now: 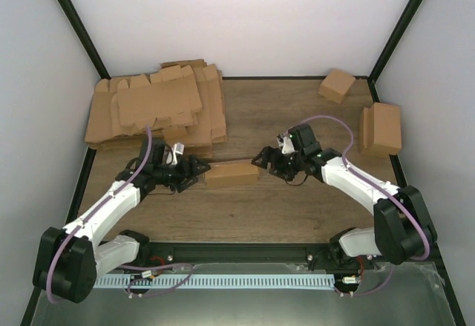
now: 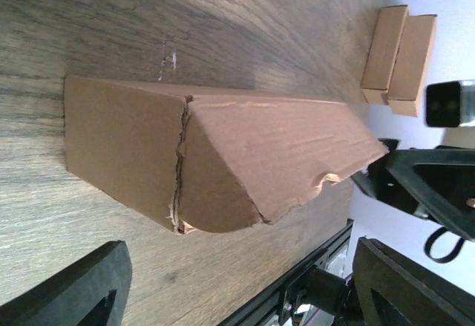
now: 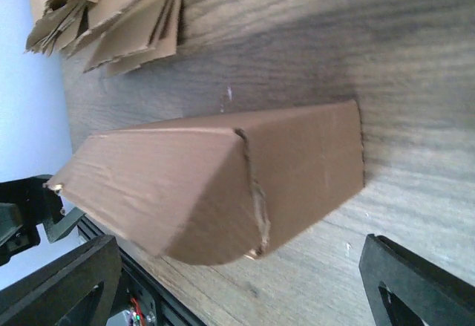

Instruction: Fold the paper box

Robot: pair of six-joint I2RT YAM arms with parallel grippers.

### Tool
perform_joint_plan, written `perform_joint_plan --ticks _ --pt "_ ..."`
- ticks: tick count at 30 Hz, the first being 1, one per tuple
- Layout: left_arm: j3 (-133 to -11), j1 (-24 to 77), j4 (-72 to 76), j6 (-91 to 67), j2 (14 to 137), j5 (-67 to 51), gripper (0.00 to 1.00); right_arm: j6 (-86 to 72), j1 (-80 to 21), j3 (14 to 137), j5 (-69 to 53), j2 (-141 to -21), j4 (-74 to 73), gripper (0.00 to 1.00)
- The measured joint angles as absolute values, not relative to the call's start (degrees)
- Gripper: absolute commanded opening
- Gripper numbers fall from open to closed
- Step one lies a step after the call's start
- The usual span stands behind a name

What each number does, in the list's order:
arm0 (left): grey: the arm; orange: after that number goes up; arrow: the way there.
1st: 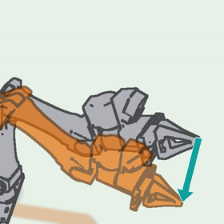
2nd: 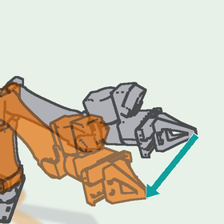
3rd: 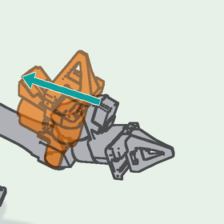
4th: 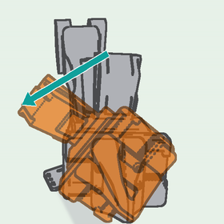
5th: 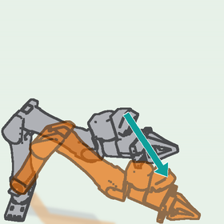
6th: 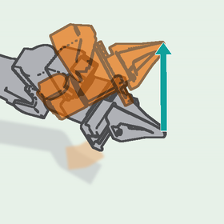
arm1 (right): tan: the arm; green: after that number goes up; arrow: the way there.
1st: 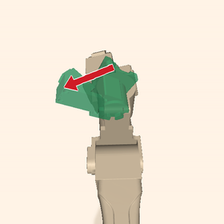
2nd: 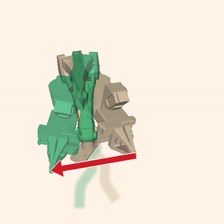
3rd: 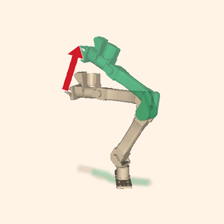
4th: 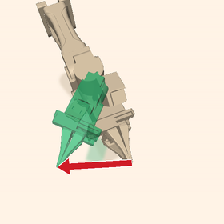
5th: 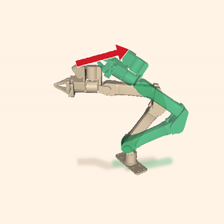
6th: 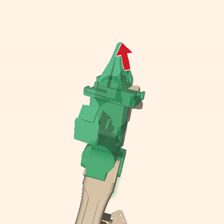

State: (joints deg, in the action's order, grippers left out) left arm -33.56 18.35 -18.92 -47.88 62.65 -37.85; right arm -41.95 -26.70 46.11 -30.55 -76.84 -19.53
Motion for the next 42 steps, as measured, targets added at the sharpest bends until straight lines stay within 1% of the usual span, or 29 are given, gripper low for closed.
perform_joint_plan --ticks 3,4,5,6,13,17,27,30,33,36,42 --pt "-32.34 18.24 -16.78 -50.48 60.88 -37.93 0.98 -46.44 -26.70 43.90 -30.20 -75.99 -18.63 0.92" --pt "-31.92 18.17 -16.05 -51.66 60.05 -37.65 1.00 -47.70 -26.70 43.42 -29.87 -75.40 -18.52 0.92" --pt "-31.53 18.09 -15.57 -52.73 59.11 -37.34 1.00 -49.21 -26.70 42.85 -29.39 -74.41 -18.06 0.97" --pt "-31.14 18.00 -15.18 -53.45 58.19 -36.99 1.00 -50.48 -26.68 42.44 -29.06 -73.45 -17.78 0.99" --pt "-27.68 17.74 -12.78 -61.95 50.28 -33.39 1.00 -58.76 -26.44 40.93 -27.66 -68.34 -15.20 1.00" --pt "-26.52 17.65 -11.62 -67.46 48.31 -31.73 1.00 -62.41 -26.41 40.32 -27.05 -67.18 -14.17 1.00" --pt "-20.97 17.65 -6.50 -80.12 44.77 -28.88 1.00 -70.43 -26.44 36.18 -28.69 -67.07 -9.91 0.97" --pt "-19.86 17.67 -4.75 -82.30 43.62 -28.51 0.98 -71.50 -26.44 35.83 -29.61 -67.79 -8.23 0.96" --pt "-18.81 17.87 -1.96 -84.16 44.05 -28.56 0.94 -72.03 -26.44 35.81 -30.50 -68.82 -6.57 0.94" --pt "-18.17 18.20 0.91 -85.60 46.65 -28.88 0.93 -72.36 -26.44 35.81 -31.38 -70.19 -5.69 0.92" --pt "-17.87 19.40 4.32 -87.39 50.50 -29.39 0.88 -72.90 -26.46 35.81 -31.88 -71.70 -4.45 0.84"
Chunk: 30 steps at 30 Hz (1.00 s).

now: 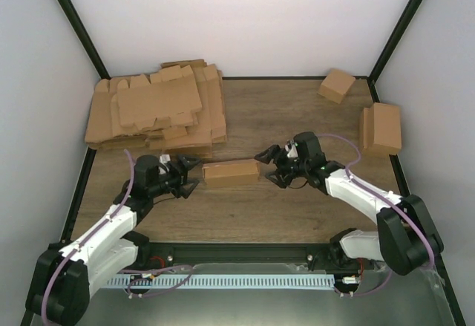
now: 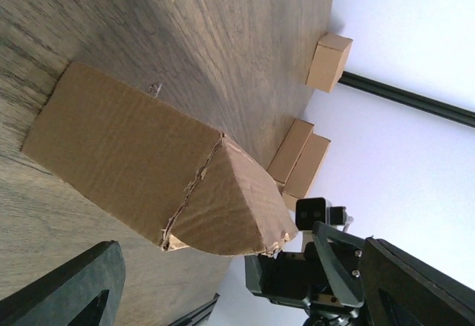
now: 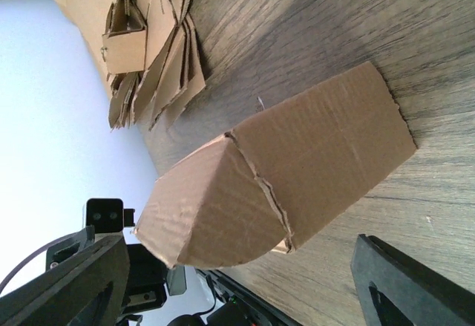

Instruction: Fold the paper box

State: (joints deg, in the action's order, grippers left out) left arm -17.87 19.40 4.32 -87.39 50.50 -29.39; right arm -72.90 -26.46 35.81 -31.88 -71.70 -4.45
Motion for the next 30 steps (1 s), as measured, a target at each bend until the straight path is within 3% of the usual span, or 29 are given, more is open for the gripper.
perform_joint_plan --ticks 5,10,22,27,30 --pt "-17.74 20.14 6.09 -88.40 52.16 -29.65 0.74 -73.12 -26.48 35.81 -32.36 -73.95 -3.31 0.77" --pt "-17.02 20.29 7.64 -88.71 53.52 -29.67 0.69 -73.17 -26.52 35.81 -32.62 -75.05 -2.46 0.64" --pt "-17.02 21.26 9.98 -88.36 58.22 -29.95 0.60 -73.10 -26.55 35.81 -33.01 -77.32 -0.38 0.57" --pt "-17.02 21.43 10.57 -88.25 59.09 -30.04 0.58 -73.12 -26.55 35.81 -33.01 -77.97 0.32 0.58" --pt "-17.02 21.43 10.79 -88.25 59.40 -30.04 0.60 -73.14 -26.55 35.81 -33.01 -78.28 0.49 0.74"
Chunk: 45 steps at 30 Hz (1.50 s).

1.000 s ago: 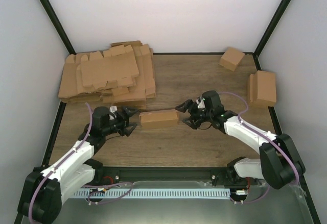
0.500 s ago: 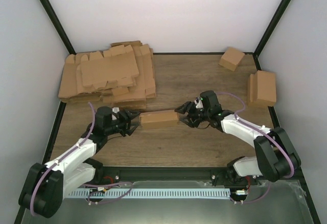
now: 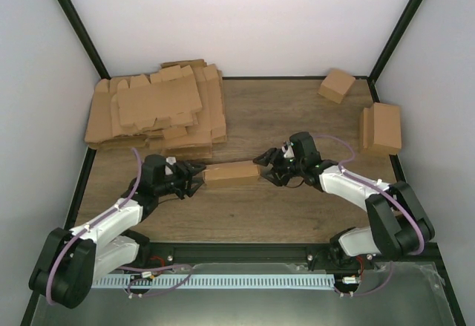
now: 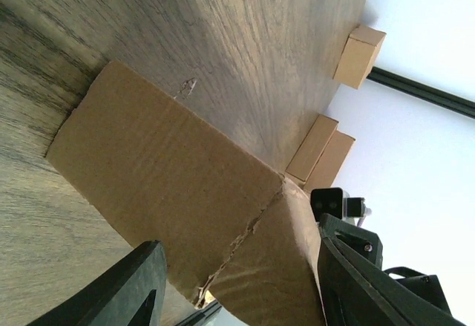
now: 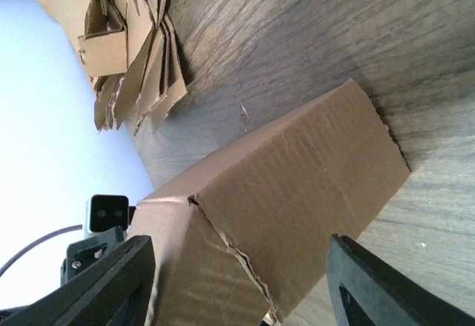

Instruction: Fold the paper box

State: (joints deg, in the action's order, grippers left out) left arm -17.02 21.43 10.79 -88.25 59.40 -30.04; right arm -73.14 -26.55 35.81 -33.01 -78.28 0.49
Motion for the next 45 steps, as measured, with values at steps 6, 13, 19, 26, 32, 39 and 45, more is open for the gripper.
perform_joint_plan --ticks 6,13,19,26,32,39,45 --pt "-17.08 21.47 10.94 -88.07 59.75 -30.06 0.76 -73.06 -26.65 35.83 -32.75 -78.37 -1.10 0.84" --pt "-17.91 21.54 10.96 -87.57 58.96 -31.11 0.81 -73.25 -26.83 35.83 -32.86 -75.77 -1.78 0.83" --pt "-18.31 22.09 11.57 -87.74 59.07 -31.38 0.72 -74.28 -27.44 35.83 -33.28 -74.56 -0.78 0.73" --pt "-18.31 22.68 13.65 -88.09 60.45 -31.44 0.61 -74.48 -27.57 35.83 -33.54 -75.31 0.30 0.65" --pt "-18.31 22.92 14.24 -88.01 60.75 -31.55 0.55 -74.46 -27.57 35.83 -33.91 -76.34 1.21 0.55" --pt "-18.31 22.94 14.26 -87.74 61.06 -31.53 0.51 -74.43 -27.57 35.83 -34.50 -77.41 2.24 0.46" --pt "-18.31 22.92 14.17 -87.22 61.04 -31.48 0.73 -74.30 -27.57 35.83 -34.54 -77.80 2.66 0.48"
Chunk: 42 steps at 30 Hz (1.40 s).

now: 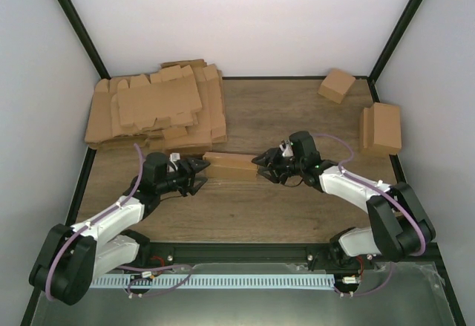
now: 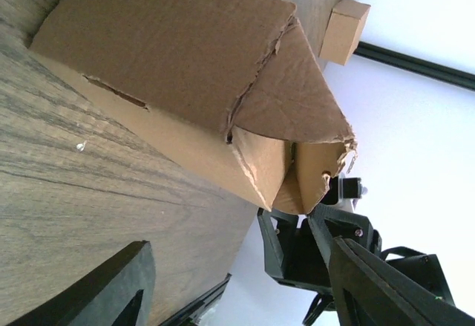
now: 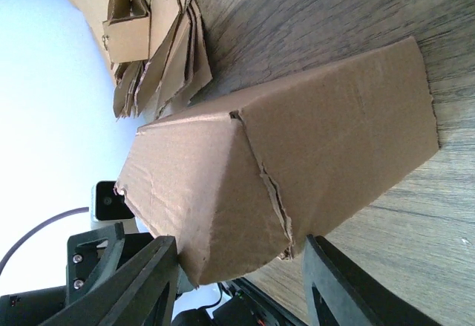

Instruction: Fold the paper box

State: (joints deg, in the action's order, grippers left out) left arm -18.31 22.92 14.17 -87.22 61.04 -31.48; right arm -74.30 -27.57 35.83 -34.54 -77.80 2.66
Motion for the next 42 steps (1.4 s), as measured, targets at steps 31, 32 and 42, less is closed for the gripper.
perform_joint_plan --ticks 31,32,42 --pt "-27.83 17.23 7.81 -75.94 68.10 -36.07 0.99 -72.58 -27.57 35.94 -34.54 -77.84 2.37 0.49" --pt "-27.92 17.23 7.75 -75.79 68.23 -36.10 0.98 -72.55 -27.57 35.94 -34.54 -77.87 2.37 0.49" --pt "-28.01 17.23 7.86 -74.78 69.97 -36.32 0.78 -72.47 -27.57 35.94 -34.79 -78.06 2.55 0.48"
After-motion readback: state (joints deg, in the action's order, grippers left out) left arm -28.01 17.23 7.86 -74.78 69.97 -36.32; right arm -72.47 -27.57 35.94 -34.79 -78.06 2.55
